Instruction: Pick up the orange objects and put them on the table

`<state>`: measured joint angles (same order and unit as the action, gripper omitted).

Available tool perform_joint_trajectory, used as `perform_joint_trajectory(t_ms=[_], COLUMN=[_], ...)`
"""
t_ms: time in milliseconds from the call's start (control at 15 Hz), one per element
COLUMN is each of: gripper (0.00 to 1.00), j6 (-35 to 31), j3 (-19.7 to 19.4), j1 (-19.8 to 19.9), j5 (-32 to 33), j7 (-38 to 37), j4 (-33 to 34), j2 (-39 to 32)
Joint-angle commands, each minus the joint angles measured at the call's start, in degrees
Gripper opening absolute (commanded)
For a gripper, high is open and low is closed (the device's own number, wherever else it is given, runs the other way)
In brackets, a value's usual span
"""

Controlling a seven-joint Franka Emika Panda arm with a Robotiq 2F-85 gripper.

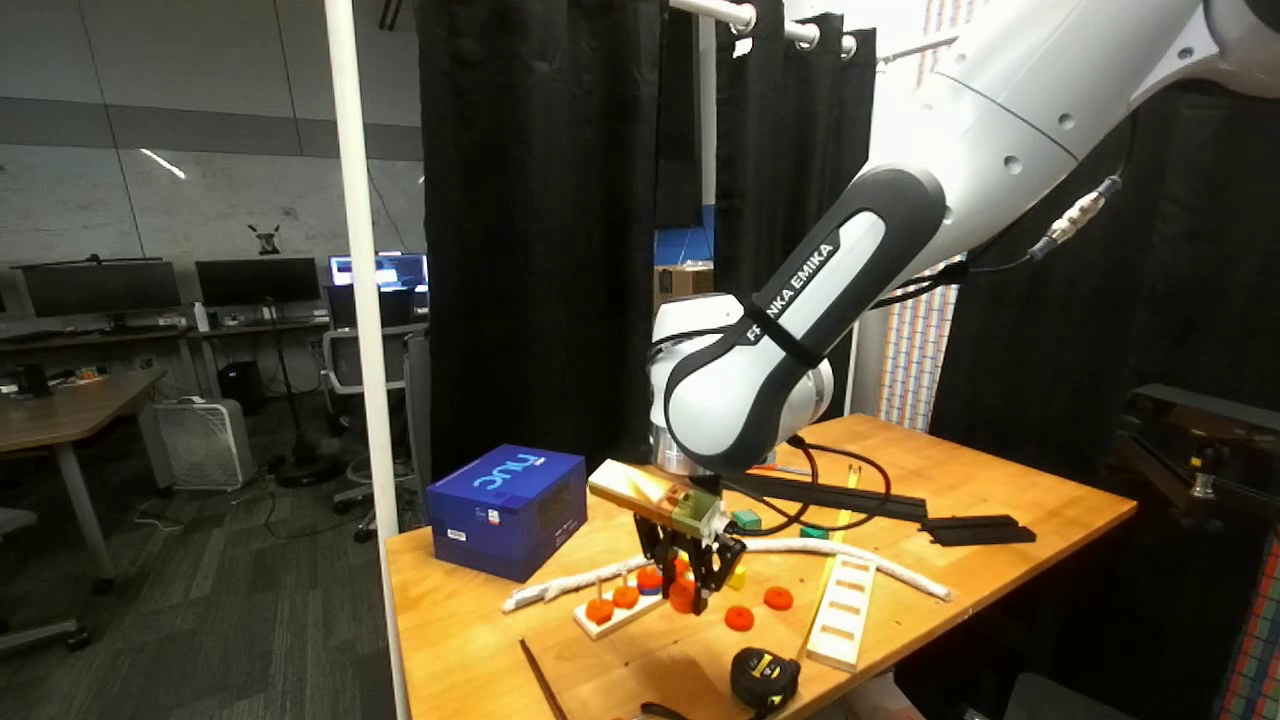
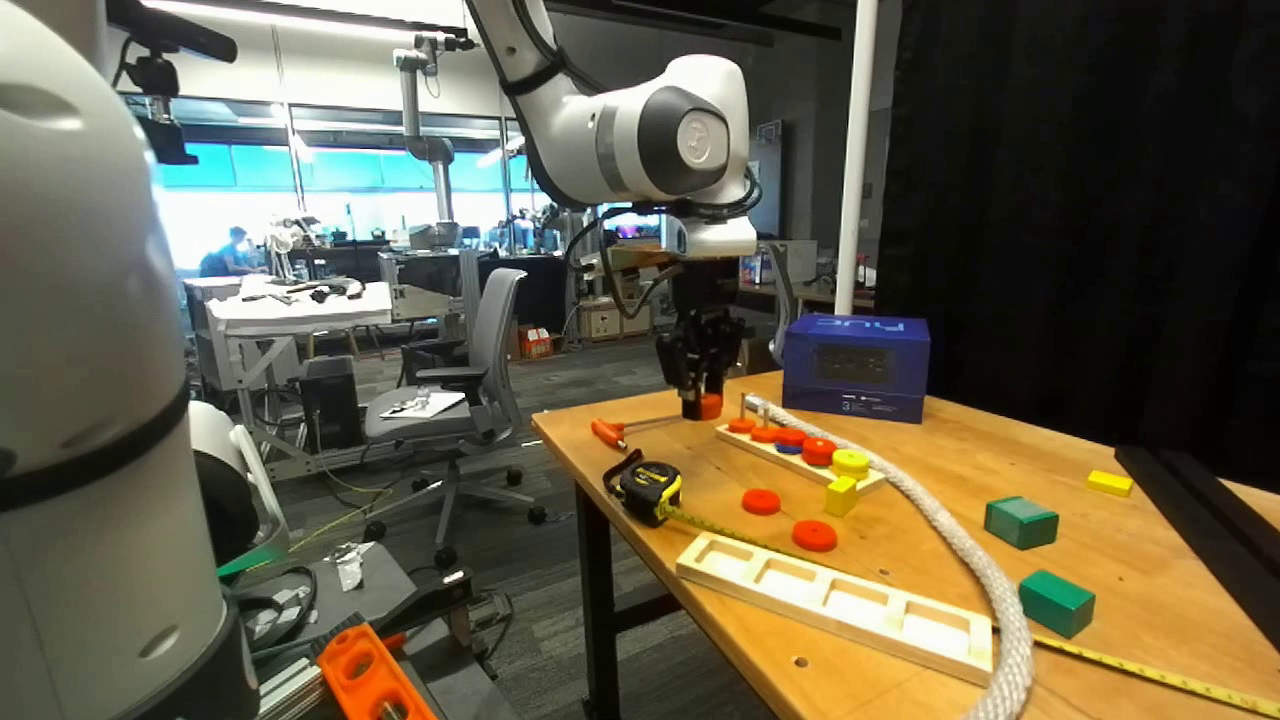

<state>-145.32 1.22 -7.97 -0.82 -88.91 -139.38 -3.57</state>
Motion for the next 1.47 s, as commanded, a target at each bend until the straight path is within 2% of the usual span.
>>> perform_joint_trajectory(t_ms=[0, 733, 1200, 1267, 1333, 1400], gripper=[0.18, 0.18, 0.19, 0.41, 0.67, 0.68], j6=[-2.68, -5.26, -5.58, -5.39, -5.12, -4.98], j3=[0.85, 0.69, 0.56, 0.58, 0.49, 0.41], j1=[1.43, 1.57, 1.38, 1.38, 1.30, 1.25], j5=[-3.06, -6.36, -6.32, -6.22, -5.96, -5.87], j7=[4.18, 9.44, 10.98, 11.58, 11.75, 11.79], j4=[-1.58, -0.23, 0.04, 0.03, 0.07, 0.11], j2=[-0.71, -8.24, -8.98, -8.83, -8.66, -8.54])
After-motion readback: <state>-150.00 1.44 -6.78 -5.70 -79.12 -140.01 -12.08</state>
